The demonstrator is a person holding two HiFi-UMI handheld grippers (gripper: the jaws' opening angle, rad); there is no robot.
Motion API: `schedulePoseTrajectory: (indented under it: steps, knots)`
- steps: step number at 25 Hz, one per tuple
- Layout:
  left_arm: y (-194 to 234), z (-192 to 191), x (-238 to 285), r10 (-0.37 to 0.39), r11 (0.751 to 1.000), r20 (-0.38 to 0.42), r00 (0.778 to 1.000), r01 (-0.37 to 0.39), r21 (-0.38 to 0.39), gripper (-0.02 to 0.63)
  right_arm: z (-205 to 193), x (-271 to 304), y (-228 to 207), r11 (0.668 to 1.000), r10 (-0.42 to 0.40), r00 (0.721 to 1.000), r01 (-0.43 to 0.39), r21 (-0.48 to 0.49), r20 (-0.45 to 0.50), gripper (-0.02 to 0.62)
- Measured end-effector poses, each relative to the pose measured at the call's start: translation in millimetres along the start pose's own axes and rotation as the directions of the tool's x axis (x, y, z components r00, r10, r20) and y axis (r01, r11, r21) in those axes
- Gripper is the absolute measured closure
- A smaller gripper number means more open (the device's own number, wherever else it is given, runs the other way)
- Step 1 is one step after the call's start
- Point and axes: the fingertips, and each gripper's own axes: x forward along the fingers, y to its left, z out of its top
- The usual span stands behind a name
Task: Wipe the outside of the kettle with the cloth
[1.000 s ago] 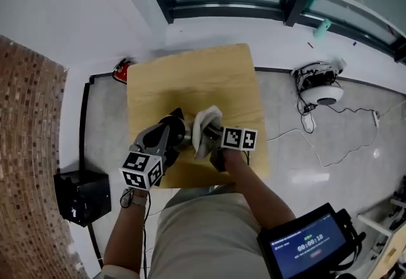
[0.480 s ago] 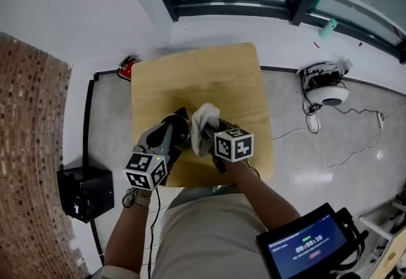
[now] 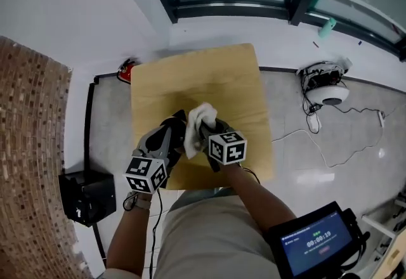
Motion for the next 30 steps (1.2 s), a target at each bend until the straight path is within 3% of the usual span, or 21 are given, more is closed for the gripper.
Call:
schedulePoseTrajectory:
  steps: [2, 3, 6, 7, 9, 11, 12, 15, 16, 18, 19, 21, 23, 24, 25, 26, 28, 29, 30]
  knots:
    - [2, 0, 0, -0.004, 1.000, -0.001, 1.000, 0.004, -0.012, 0.614, -43, 10, -41, 0.984, -0.085, 0.974, 0.115, 0.135, -0.212, 0.515]
    - [3, 0, 0, -0.006, 1.000, 0.001, 1.000, 0.006, -0.015, 0.614, -47, 4, -35, 0.987, -0.070, 0.965, 0.103, 0.120, -0.254, 0.515]
    - [3, 0, 2, -0.002, 1.000, 0.009, 1.000, 0.002, -0.002, 0.614, -17, -34, 43, 0.990, 0.112, 0.990, -0.119, -0.076, -0.089, 0.515]
    - [3, 0, 2, 0.004, 1.000, 0.009, 1.000, -0.004, 0.004, 0.614, -24, -37, 50, 0.986, 0.141, 0.988, -0.146, -0.085, -0.063, 0.515]
    - [4, -1, 3, 0.008, 1.000, 0.005, 1.000, -0.008, 0.003, 0.615, -69, -31, 29, 0.996, 0.094, 0.983, -0.095, 0.001, -0.160, 0.515]
    - [3, -1, 3, -0.004, 1.000, 0.005, 1.000, 0.004, -0.013, 0.614, -109, -27, 22, 0.997, 0.067, 0.936, -0.052, 0.051, -0.345, 0.515]
    - [1, -1, 3, -0.003, 1.000, 0.006, 1.000, 0.003, -0.014, 0.614, -114, -28, 34, 0.997, 0.081, 0.915, -0.076, 0.027, -0.396, 0.514]
    - [2, 0, 2, 0.008, 1.000, 0.007, 1.000, -0.008, -0.007, 0.614, -89, -36, 93, 0.949, 0.217, 0.906, -0.283, -0.140, -0.363, 0.514]
    - [2, -1, 0, 0.005, 1.000, 0.005, 1.000, -0.005, -0.012, 0.614, -98, -35, 94, 0.937, 0.232, 0.892, -0.312, -0.159, -0.387, 0.515]
    - [0, -2, -1, 0.006, 1.000, 0.002, 1.000, -0.006, -0.018, 0.614, -135, -28, 56, 0.971, 0.163, 0.867, -0.225, -0.078, -0.472, 0.514]
    - [-1, -1, -1, 0.013, 1.000, 0.001, 1.000, -0.013, -0.017, 0.614, -141, -27, 34, 0.989, 0.130, 0.865, -0.149, -0.002, -0.484, 0.514]
    - [-3, 0, 1, 0.025, 1.000, 0.006, 1.000, -0.025, -0.017, 0.614, -117, -33, 10, 0.995, 0.084, 0.904, -0.051, 0.090, -0.420, 0.514]
    - [-1, 2, 1, 0.030, 0.999, 0.017, 0.999, -0.030, -0.022, 0.614, -68, -34, 8, 1.000, 0.026, 0.957, -0.029, -0.006, -0.289, 0.514]
    - [1, 1, -1, 0.033, 0.999, 0.019, 0.999, -0.032, -0.025, 0.614, -60, -29, 3, 0.998, -0.004, 0.965, -0.012, -0.062, -0.263, 0.514]
    - [4, -1, -4, 0.038, 0.999, 0.019, 0.999, -0.038, -0.026, 0.614, -68, -19, -7, 0.995, -0.034, 0.955, 0.006, -0.095, -0.295, 0.515]
    - [5, -2, -4, 0.041, 0.999, 0.018, 0.999, -0.041, -0.026, 0.614, -87, -10, -22, 0.994, -0.057, 0.921, 0.018, -0.106, -0.384, 0.515]
    - [1, -2, 0, 0.030, 0.999, 0.014, 0.999, -0.030, -0.037, 0.614, -119, -6, -35, 0.994, -0.063, 0.822, -0.001, -0.112, -0.566, 0.515]
    - [-1, -2, 1, 0.026, 0.999, 0.014, 1.000, -0.025, -0.042, 0.614, -117, -11, -24, 0.991, -0.045, 0.802, -0.038, -0.126, -0.596, 0.515]
    - [0, -2, 1, 0.027, 0.999, 0.016, 1.000, -0.026, -0.042, 0.614, -106, -18, -4, 0.984, -0.012, 0.810, -0.093, -0.149, -0.586, 0.515]
